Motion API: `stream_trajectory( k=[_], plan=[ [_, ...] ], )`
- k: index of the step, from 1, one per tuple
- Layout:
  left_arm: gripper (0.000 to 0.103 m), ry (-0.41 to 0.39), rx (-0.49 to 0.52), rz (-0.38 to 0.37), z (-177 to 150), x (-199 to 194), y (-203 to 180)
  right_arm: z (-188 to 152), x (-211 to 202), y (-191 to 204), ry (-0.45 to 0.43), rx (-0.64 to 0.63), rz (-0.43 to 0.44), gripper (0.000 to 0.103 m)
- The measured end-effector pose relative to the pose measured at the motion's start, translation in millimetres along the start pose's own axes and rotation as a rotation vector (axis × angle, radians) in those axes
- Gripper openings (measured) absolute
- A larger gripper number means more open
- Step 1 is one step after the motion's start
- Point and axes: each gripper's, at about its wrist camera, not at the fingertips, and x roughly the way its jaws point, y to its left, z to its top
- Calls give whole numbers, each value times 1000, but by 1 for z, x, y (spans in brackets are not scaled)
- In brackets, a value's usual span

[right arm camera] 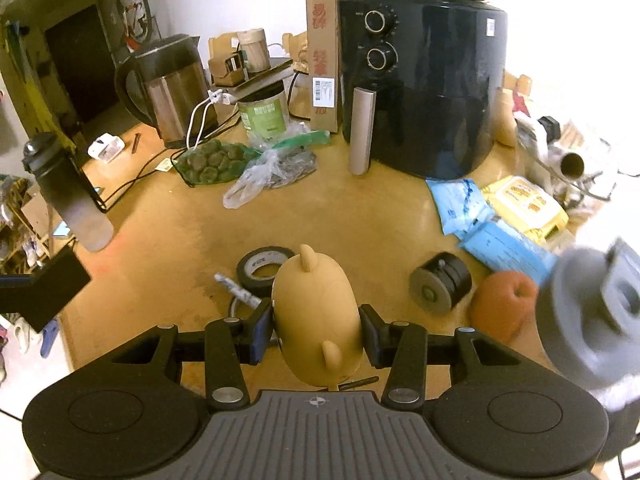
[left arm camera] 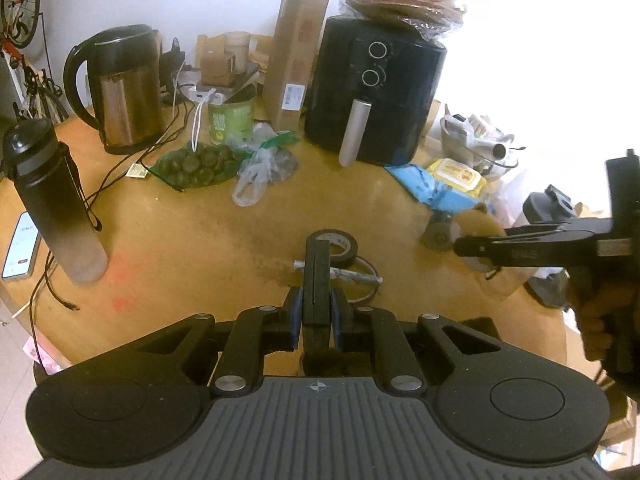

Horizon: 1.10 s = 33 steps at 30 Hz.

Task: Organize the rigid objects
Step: 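Lower the black block into the box and open the left gripper while the right carries the pig toy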

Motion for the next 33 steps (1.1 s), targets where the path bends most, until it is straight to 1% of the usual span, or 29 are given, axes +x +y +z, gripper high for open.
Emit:
stream_trajectory(
  k=[3, 8, 18, 25, 29, 31, 33],
  plan=[
    [15, 2, 1, -10, -6, -1, 2, -10, -15, 2, -6, 19, 0, 49],
    [15, 8, -17, -5, -16, -5, 3, -26, -32, 8, -6, 37, 14, 49],
    [15, 36, -47, 21, -31, -5, -1, -37, -44, 13, 0, 44, 81, 49],
    [15, 66, -57, 17, -39, 0, -12, -44, -54, 10, 1, 44, 110, 49],
    [16, 61, -43, -2, -40, 3, -20, -49, -57, 9, 9, 42, 123, 49],
    [18, 46, -43, -16, -37, 2, -23, -51, -59, 7, 12, 41, 129, 49],
    [34, 44, -44, -20, -35, 2, -26, -54, -61, 6, 12, 40, 134, 49]
  ],
)
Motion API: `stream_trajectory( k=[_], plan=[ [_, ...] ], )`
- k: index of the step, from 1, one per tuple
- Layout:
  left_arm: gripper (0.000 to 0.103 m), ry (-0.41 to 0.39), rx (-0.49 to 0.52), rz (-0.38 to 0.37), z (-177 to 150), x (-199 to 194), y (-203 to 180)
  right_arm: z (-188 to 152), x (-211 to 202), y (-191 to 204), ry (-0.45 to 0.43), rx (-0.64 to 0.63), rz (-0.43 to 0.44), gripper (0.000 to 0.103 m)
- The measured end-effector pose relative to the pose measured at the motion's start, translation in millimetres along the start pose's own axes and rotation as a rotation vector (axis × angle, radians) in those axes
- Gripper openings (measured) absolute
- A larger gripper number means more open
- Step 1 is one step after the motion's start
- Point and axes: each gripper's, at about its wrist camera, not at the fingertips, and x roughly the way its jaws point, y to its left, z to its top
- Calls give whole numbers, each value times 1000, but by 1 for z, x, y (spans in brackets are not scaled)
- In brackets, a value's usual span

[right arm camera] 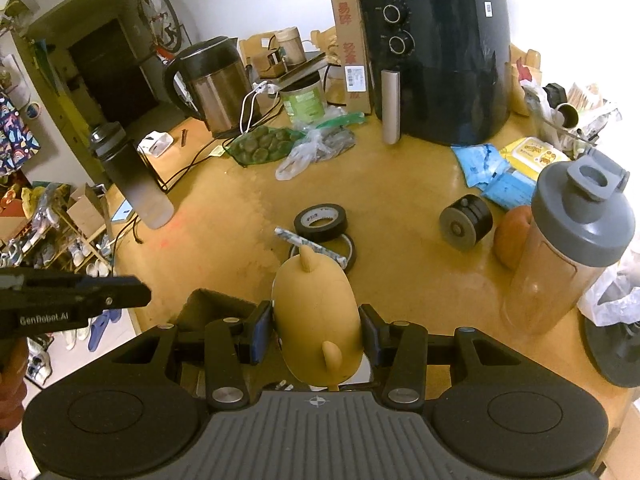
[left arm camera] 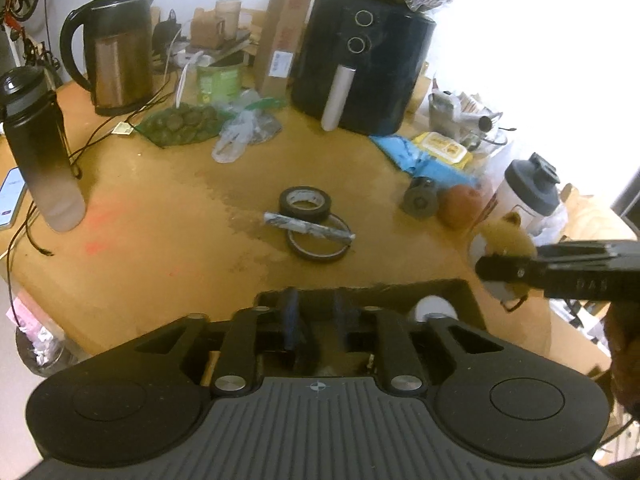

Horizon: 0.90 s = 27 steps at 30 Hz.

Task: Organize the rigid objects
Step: 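Lower the black block into the box and open the left gripper while the right carries the pig toy, then lower the yellow pig toy into the box and open the right gripper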

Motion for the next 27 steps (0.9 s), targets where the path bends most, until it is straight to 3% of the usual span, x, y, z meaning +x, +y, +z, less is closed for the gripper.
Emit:
stream_trajectory(
  k=[1, 2, 15, 27],
  plan=[
    [46, -5, -3, 9, 0, -1, -2, -1, -1, -1, 0, 2, 2, 49],
    [52, -13, -6, 23, -1, -3, -3, -3, -2, -2, 1, 5, 4, 49],
    [52, 39, -14, 115, -10, -3, -10, -16, 2, -10, 45, 26, 8, 49],
    [52, 45, -41, 144, -17, -9, -7, -18, 16, 3, 92, -20, 55, 49]
  ],
)
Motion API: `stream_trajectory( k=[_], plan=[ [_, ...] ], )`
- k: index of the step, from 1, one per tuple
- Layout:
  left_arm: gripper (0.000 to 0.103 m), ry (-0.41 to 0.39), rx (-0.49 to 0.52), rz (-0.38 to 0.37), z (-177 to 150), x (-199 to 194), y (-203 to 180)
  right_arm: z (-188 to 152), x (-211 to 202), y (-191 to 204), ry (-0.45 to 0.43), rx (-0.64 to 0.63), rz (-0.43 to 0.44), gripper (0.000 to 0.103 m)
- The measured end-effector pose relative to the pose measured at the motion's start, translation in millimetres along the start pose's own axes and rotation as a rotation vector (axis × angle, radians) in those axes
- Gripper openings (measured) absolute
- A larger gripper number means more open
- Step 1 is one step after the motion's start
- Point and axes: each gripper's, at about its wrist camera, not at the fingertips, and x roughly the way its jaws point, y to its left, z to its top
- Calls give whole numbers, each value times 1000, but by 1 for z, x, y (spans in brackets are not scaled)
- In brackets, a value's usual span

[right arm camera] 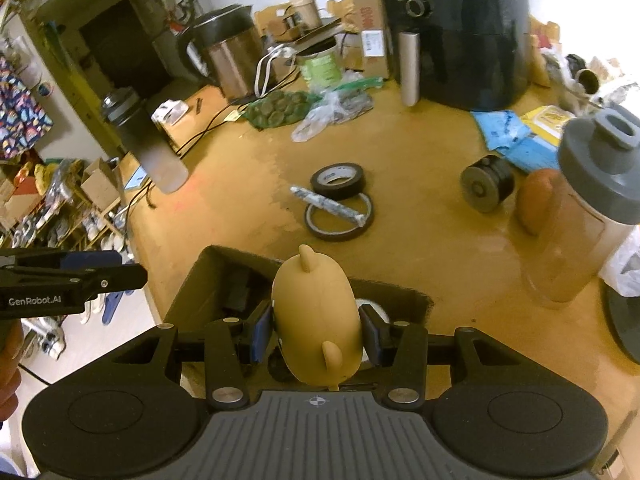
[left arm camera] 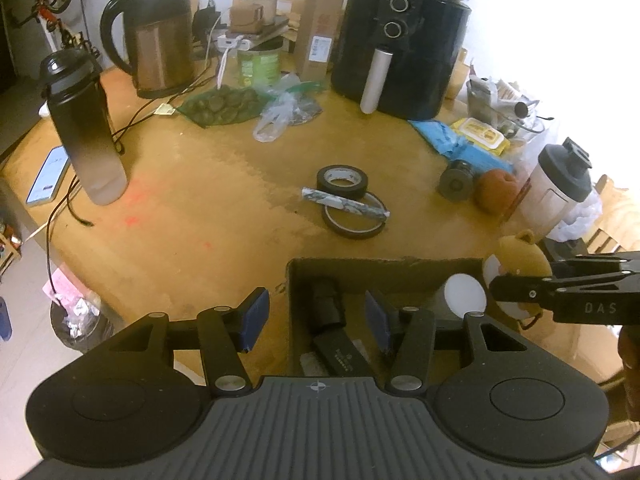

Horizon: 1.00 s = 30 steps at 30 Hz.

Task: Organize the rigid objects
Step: 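Lower the yellow pig toy into the box and open the right gripper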

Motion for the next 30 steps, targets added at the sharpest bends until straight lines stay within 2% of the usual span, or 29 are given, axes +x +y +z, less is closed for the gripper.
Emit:
stream_trajectory(
  k=[10, 18, 20, 22, 30],
  plan=[
    [52, 12, -38, 16, -11, -4, 11, 2, 19, 24, 49, -80, 19, 49],
    [52, 13, -50, 24, -15, -9, 17, 27, 39, 46, 24, -164, 8, 51],
    [52, 13, -50, 27, -15, -10, 19, 31, 36, 48, 2, -164, 17, 67],
    [52, 12, -53, 28, -16, -10, 20, 31, 34, 46, -16, -153, 13, 76],
    [52, 28, -42, 15, -14, -4, 21, 9, 38, 32, 44, -83, -34, 90]
  ],
)
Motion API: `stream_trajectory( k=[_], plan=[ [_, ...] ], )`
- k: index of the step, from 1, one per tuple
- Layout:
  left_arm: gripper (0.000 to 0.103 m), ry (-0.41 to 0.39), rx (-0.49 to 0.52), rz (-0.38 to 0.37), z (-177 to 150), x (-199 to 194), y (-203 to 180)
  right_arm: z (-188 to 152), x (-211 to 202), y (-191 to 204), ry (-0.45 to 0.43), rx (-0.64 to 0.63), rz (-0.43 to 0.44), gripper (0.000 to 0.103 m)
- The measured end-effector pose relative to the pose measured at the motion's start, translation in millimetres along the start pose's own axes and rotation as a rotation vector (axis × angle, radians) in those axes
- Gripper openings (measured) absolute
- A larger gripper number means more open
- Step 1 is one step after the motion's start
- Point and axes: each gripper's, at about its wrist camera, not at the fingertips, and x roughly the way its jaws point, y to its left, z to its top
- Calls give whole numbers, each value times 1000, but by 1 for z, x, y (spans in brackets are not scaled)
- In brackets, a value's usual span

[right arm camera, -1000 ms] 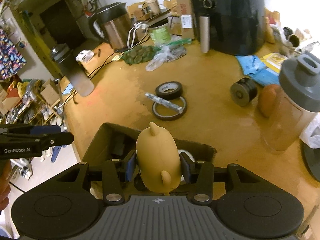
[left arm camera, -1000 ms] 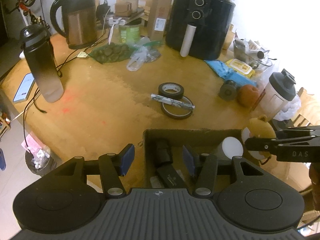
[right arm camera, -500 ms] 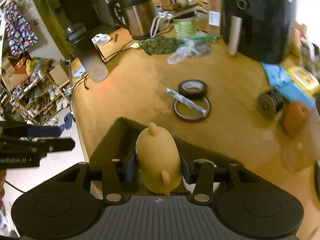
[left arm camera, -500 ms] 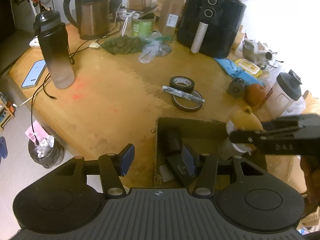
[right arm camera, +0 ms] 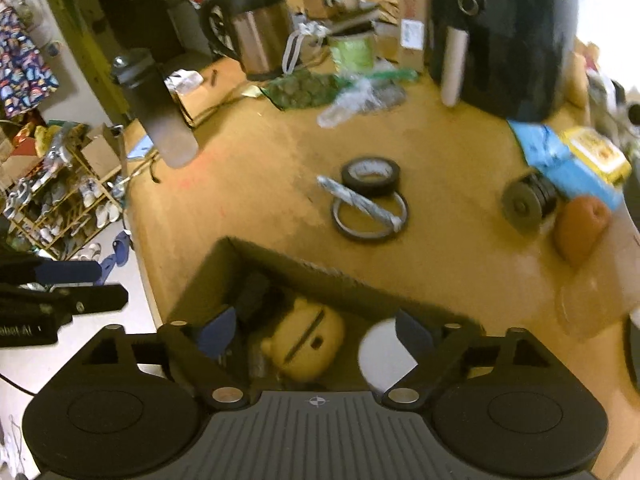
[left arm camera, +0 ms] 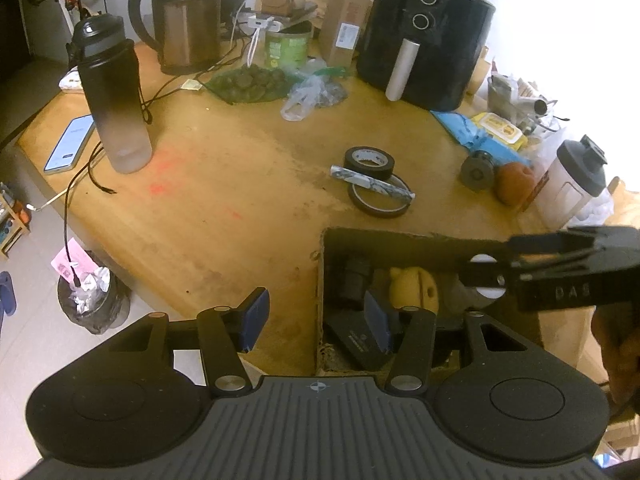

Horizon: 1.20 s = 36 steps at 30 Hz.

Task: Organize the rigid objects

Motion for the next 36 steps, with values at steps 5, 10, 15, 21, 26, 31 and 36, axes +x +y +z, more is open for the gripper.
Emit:
stream_trajectory(
  k=[5, 10, 15, 21, 26, 31, 36],
  plan=[
    [52, 15, 26, -14, 4, 8, -4, -11, -3, -10, 23, 43, -55, 100],
    [52, 22, 68, -44, 10, 15, -12, -18, -6, -21, 37, 91, -109, 100],
    [52, 30, 113, -70, 16, 22, -21, -22, -8, -32, 40, 141, -166, 103],
    [52, 34, 159, -98, 24, 29, -30, -26, -13, -41, 32, 187, -201, 103],
    [52, 39, 183, -114, 30, 35, -35, -26, -14, -44, 15, 204, -231, 103],
    [52, 42, 200, -124, 33, 38, -34, -22, -14, -48, -6, 215, -261, 103],
    [52, 44, 198, -127, 38, 41, -29, -13, -9, -51, -12, 213, -290, 103]
  ],
)
